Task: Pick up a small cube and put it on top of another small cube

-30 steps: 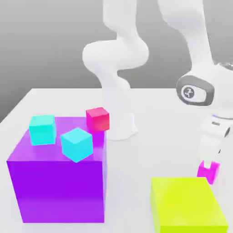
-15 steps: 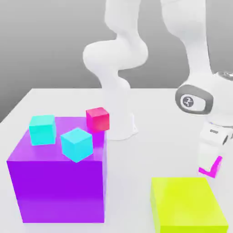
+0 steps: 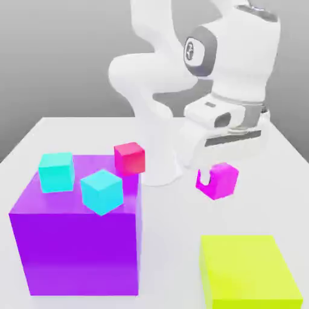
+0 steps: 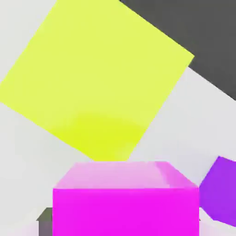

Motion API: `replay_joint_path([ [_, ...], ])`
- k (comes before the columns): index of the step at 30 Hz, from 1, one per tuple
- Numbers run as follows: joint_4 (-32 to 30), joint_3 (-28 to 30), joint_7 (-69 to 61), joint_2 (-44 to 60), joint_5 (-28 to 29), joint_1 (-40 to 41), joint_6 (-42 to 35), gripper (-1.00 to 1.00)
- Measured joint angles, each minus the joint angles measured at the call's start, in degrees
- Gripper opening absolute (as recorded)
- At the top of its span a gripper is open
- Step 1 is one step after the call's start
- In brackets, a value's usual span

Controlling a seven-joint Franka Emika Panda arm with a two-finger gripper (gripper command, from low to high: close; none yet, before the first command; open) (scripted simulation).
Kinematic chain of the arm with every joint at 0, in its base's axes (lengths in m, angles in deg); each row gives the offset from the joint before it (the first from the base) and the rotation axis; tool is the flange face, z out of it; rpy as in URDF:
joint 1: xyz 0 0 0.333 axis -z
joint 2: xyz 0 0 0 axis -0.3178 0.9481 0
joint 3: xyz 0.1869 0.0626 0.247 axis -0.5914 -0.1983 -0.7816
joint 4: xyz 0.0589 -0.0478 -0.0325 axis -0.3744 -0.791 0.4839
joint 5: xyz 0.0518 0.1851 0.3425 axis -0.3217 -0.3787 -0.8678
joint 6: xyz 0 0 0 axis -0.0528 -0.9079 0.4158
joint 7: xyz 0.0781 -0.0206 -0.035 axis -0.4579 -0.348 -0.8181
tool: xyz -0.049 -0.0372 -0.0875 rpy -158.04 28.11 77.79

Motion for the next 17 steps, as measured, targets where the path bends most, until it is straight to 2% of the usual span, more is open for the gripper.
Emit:
replay_joint_path([
  [9,0.0,11.0,-6.7,-18.4,-1.1,8.7,-18.2,-1.0],
  [13,-5.2,12.5,-7.5,-17.6,-0.8,9.9,-12.3,-1.0],
  [14,-6.7,12.6,-7.6,-17.0,-0.8,10.1,-10.2,1.0],
  [17,-6.7,12.6,-7.6,-17.0,-0.8,10.1,-10.2,1.0],
])
